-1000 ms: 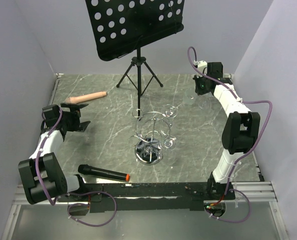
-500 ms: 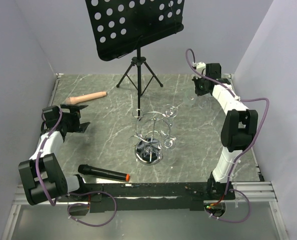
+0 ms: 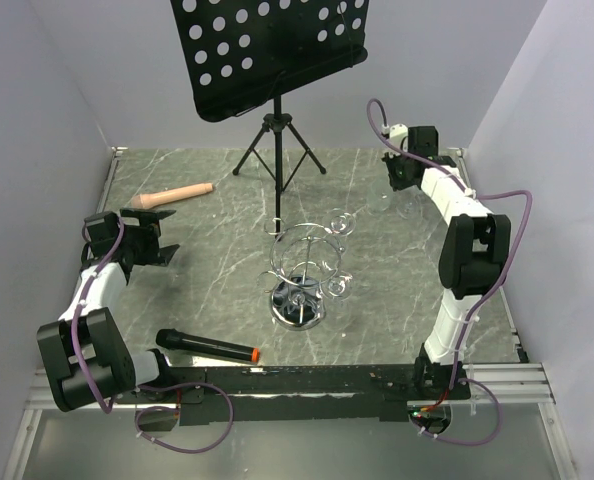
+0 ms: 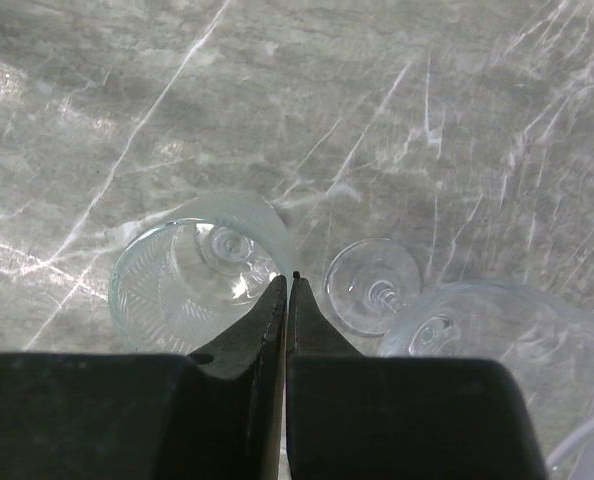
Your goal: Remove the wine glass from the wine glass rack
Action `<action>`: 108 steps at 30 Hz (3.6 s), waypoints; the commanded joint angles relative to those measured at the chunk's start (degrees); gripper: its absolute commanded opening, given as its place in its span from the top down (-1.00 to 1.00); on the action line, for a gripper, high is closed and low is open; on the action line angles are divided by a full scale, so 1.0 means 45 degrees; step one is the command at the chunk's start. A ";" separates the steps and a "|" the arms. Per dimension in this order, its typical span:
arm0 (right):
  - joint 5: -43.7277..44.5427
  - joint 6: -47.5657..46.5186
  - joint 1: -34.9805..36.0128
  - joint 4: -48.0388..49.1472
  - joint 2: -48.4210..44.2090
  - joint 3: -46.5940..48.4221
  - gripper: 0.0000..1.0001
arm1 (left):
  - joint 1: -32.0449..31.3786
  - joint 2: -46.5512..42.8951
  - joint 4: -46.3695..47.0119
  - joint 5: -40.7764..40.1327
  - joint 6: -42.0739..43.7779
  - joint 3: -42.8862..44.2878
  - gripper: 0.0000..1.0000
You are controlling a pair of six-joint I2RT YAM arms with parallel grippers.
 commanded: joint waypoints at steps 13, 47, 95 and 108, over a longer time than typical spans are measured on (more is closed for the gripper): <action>0.0513 0.0339 0.0180 0.0925 0.0249 0.1584 0.28 | 0.0068 -0.0094 -0.0183 -0.0151 -0.0003 0.0272 -0.99; -0.3176 0.3094 0.0220 0.0007 -1.0626 -0.5892 -0.63 | -0.4540 -0.3295 -0.7489 0.4124 2.2300 0.4823 -0.94; -0.9331 -0.1282 0.6899 -0.2787 -0.8208 -0.2106 -0.28 | -0.6533 0.2483 0.2692 0.9673 0.8470 0.4157 0.24; -0.8238 -0.1477 0.7192 -0.2318 -0.8013 -0.2438 0.17 | -0.7276 0.3304 0.2550 0.9966 0.8572 0.4686 0.32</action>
